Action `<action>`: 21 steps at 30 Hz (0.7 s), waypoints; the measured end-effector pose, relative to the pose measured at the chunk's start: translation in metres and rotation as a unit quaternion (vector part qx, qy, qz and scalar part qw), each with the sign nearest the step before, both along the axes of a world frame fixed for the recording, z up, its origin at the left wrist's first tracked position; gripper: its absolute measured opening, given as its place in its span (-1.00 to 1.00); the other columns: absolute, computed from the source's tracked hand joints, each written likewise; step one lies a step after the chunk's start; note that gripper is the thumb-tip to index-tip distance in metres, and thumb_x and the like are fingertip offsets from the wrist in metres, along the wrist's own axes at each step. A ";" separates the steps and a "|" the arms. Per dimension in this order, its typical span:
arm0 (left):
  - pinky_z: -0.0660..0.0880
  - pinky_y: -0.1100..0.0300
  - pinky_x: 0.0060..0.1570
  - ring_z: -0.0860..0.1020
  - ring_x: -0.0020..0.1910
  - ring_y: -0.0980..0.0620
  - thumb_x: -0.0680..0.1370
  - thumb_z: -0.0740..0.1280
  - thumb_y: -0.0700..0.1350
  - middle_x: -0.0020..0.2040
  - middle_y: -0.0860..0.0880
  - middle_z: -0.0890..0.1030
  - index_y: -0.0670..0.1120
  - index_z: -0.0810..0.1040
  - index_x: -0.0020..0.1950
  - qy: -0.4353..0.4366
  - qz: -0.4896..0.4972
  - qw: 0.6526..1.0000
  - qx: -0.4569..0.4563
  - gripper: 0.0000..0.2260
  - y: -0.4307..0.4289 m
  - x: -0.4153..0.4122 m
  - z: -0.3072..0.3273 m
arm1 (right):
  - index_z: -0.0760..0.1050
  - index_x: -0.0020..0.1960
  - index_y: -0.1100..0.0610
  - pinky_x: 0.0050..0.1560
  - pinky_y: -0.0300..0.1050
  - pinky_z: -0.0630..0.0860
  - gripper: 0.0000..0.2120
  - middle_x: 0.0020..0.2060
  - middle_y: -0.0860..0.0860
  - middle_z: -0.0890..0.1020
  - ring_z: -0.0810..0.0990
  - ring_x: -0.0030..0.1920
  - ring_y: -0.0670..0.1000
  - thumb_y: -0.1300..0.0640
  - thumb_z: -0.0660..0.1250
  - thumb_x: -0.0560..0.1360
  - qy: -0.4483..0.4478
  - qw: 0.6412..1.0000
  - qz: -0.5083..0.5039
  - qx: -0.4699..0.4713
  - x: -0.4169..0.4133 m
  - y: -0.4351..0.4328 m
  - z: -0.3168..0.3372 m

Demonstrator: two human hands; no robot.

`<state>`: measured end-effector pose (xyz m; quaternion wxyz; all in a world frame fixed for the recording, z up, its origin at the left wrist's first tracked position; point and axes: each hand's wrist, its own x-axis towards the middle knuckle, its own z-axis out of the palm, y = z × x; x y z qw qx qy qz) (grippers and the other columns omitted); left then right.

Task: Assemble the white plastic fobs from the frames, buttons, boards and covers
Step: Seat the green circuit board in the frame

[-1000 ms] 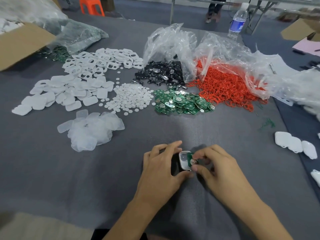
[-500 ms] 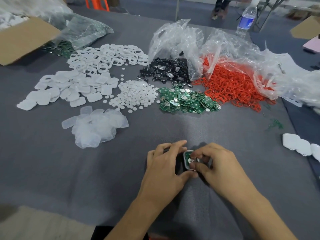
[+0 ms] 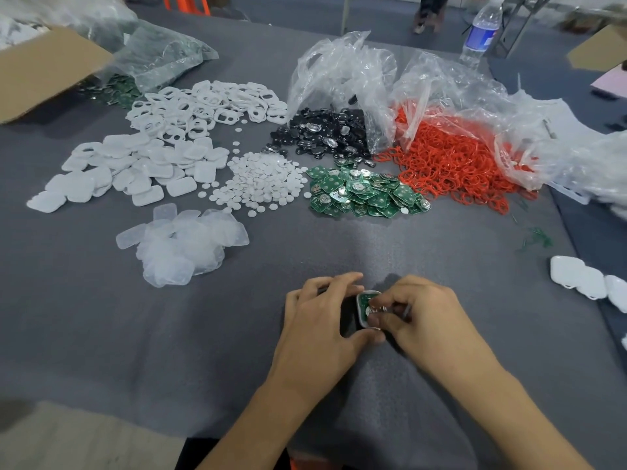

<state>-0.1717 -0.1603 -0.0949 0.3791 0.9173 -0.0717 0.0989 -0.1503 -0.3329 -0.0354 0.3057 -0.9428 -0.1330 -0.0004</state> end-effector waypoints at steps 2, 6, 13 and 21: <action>0.03 0.49 0.30 0.17 0.33 0.49 0.30 0.47 0.37 0.08 0.59 0.41 0.30 0.34 0.40 0.000 0.002 1.000 0.001 -0.29 0.000 0.000 -0.001 | 0.72 -0.19 0.06 -0.20 -0.55 0.32 -0.88 -0.32 -0.22 0.50 0.52 -0.27 -0.26 0.22 0.61 0.34 0.000 1.000 0.003 -0.004 0.000 0.001 0.000; 0.04 0.46 0.31 0.26 0.35 0.38 0.30 0.48 0.34 0.13 0.51 0.49 0.30 0.34 0.39 0.004 0.001 1.000 0.006 -0.30 0.000 0.000 -0.001 | 0.71 -0.23 0.11 -0.21 -0.55 0.32 -0.88 -0.30 -0.18 0.50 0.51 -0.27 -0.31 0.30 0.56 0.40 0.002 1.000 0.016 -0.002 -0.002 0.001 -0.002; 0.05 0.42 0.31 0.30 0.35 0.34 0.33 0.49 0.32 0.19 0.39 0.57 0.28 0.37 0.38 0.010 -0.004 1.000 0.005 -0.34 -0.001 -0.001 0.005 | 0.72 -0.20 0.11 -0.20 -0.43 0.41 -0.86 -0.22 -0.08 0.58 0.54 -0.25 -0.19 0.33 0.55 0.39 -0.028 1.000 0.001 0.007 -0.007 -0.001 -0.013; 0.07 0.42 0.28 0.36 0.29 0.33 0.33 0.53 0.29 0.18 0.36 0.58 0.25 0.45 0.32 0.012 -0.010 1.000 0.003 -0.40 -0.001 -0.002 0.009 | 0.70 -0.30 -0.05 -0.21 -0.46 0.39 -0.79 -0.28 -0.14 0.62 0.58 -0.17 -0.22 0.23 0.63 0.30 0.056 0.997 -0.032 0.050 0.010 -0.004 -0.010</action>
